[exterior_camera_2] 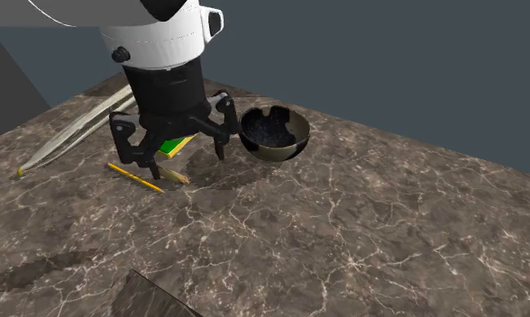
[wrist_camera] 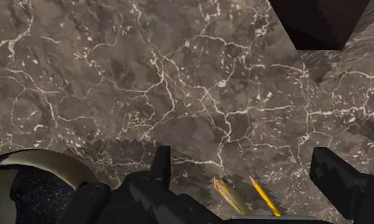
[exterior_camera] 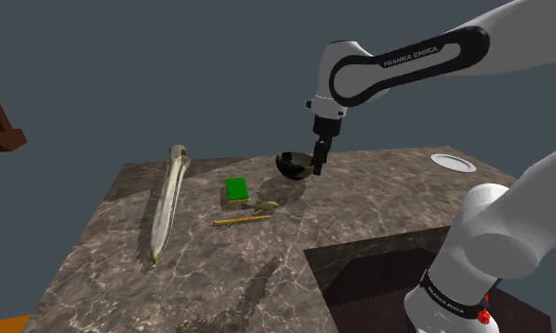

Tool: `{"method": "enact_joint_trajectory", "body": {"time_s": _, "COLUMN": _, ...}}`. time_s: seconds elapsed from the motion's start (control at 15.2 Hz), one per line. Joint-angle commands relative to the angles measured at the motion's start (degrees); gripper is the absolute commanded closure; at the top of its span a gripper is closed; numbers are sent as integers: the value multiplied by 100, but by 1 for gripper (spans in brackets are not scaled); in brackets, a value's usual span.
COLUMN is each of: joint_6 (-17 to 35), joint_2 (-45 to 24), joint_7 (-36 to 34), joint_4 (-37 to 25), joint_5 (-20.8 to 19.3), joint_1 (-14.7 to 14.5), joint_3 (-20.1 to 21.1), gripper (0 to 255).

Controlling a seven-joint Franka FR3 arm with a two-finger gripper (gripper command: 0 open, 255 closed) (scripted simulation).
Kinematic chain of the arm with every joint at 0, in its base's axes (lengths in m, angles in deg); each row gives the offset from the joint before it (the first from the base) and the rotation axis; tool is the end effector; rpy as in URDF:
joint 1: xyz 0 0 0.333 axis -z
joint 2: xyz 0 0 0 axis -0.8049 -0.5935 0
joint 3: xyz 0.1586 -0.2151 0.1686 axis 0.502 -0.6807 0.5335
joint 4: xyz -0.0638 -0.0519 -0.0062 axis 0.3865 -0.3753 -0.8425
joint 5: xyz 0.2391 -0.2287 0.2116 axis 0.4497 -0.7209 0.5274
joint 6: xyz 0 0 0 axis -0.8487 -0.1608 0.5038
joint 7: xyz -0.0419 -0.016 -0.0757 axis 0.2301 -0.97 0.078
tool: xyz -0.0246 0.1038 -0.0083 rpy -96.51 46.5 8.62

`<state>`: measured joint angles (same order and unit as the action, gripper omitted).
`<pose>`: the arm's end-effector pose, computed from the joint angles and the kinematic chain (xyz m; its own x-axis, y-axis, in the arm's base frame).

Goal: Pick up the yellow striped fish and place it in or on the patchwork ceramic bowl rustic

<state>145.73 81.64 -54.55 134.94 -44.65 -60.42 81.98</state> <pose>0.4146 0.0290 0.4592 0.9228 0.3850 -0.0119 0.3839 -0.9219 -0.0520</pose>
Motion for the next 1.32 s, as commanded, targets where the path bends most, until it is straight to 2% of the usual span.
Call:
{"method": "enact_joint_trajectory", "body": {"time_s": 0.0, "joint_6": 341, "joint_2": -452, "joint_7": 334, "joint_4": -163, "joint_5": 8, "joint_1": -120, "joint_3": -3, "gripper": 0}}
{"method": "enact_joint_trajectory", "body": {"time_s": 0.4, "joint_6": 1172, "joint_2": -1642, "joint_7": 1246, "joint_4": -646, "joint_5": 62, "joint_1": -425, "joint_3": 84, "gripper": 0}}
{"method": "enact_joint_trajectory", "body": {"time_s": 0.86, "joint_6": 1906, "joint_2": -2956, "joint_7": 2201, "joint_4": -1378, "joint_5": 69, "joint_1": -699, "joint_3": 326, "gripper": 0}}
{"method": "enact_joint_trajectory", "body": {"time_s": 1.25, "joint_6": 2309, "joint_2": -3309, "joint_7": 2276, "joint_4": -1340, "joint_5": 71, "joint_1": -721, "joint_3": 359, "gripper": 0}}
